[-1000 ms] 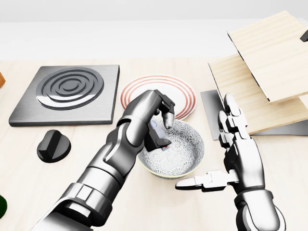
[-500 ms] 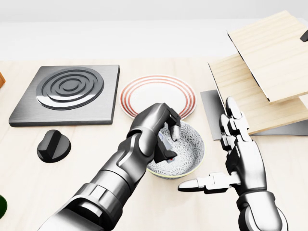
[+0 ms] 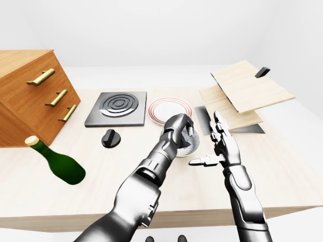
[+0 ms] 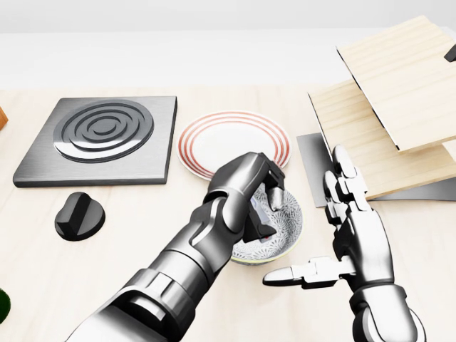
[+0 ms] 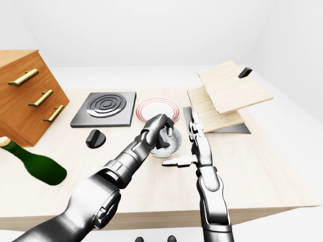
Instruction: Pick up the cream cheese and put it in the bowl.
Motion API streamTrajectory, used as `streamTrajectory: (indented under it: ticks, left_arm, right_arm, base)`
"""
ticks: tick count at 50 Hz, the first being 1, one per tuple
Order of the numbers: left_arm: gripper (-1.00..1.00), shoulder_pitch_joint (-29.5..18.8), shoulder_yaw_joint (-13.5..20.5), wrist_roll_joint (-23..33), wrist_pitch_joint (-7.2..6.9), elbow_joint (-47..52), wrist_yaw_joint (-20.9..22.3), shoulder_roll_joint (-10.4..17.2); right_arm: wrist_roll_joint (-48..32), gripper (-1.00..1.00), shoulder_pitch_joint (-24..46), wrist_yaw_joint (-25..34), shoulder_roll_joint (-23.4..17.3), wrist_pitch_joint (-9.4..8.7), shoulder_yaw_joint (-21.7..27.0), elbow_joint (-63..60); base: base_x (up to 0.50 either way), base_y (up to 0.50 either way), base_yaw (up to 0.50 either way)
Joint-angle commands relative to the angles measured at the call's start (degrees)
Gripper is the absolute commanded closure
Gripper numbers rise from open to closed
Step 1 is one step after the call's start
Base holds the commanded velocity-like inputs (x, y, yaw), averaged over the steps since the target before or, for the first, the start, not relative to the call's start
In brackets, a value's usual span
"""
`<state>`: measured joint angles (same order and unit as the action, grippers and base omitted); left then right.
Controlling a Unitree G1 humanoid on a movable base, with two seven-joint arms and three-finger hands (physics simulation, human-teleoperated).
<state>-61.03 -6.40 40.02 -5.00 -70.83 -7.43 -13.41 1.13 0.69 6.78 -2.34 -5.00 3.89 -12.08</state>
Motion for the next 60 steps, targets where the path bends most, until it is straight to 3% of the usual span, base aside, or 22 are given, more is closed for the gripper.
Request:
streamTrajectory:
  ticks: [1,25,26,27,29,44,50,53,57,60]
  left_arm:
    - [1.00,-0.88,0.15,-2.73,0.00,2.18,-1.29,-2.08]
    - [1.00,-1.56,0.77,-2.33,0.00,1.15,-1.83,-0.68]
    - [0.47,-1.52,0.70,-2.25,0.00,1.12,-1.80,-0.70]
    - [-0.29,-1.47,0.56,-2.04,0.00,1.21,-2.16,-0.71]
    - [-1.00,-1.52,0.73,-2.19,0.00,1.33,-2.25,-0.72]
    - [-1.00,-1.98,0.66,-2.19,0.00,3.90,-2.38,0.23]
    - [-1.00,0.24,-0.30,-1.58,0.00,14.15,0.71,0.95]
    - [-1.00,3.27,-1.50,0.07,0.00,21.72,3.90,1.26]
    - [-1.00,12.93,-3.41,4.48,0.00,40.64,11.03,2.66]
    - [-1.00,18.24,-2.55,5.28,0.00,48.54,13.23,3.78]
  right_arm:
    - [1.59,-1.00,0.57,-0.34,-0.18,0.00,0.70,-1.70]
    - [1.96,-1.00,1.13,0.25,-0.31,0.00,0.59,0.57]
    - [1.97,-1.00,1.11,0.25,-0.30,0.00,0.60,0.48]
    - [1.97,-1.00,1.16,0.24,-0.30,0.00,0.62,0.51]
    - [1.99,-1.00,1.11,0.26,-0.29,0.00,0.63,0.46]
    - [1.37,-1.00,1.11,0.25,-0.09,0.00,0.00,1.54]
    - [1.07,-1.00,1.25,0.18,-0.09,0.00,-0.12,2.40]
    - [1.14,-1.00,1.12,0.18,-0.11,0.00,-0.02,1.96]
    - [1.25,-1.00,0.62,0.15,-0.19,0.00,0.18,0.12]
    - [1.79,-1.00,-0.97,0.24,-0.29,0.00,0.80,-7.18]
  base:
    - [0.00,0.00,0.00]
    - [0.00,0.00,0.00]
    - [0.00,0.00,0.00]
    - [0.00,0.00,0.00]
    - [0.00,0.00,0.00]
    - [0.00,0.00,0.00]
    - [0.00,0.00,0.00]
    - [0.00,0.00,0.00]
    - [0.00,0.00,0.00]
    - [0.00,0.00,0.00]
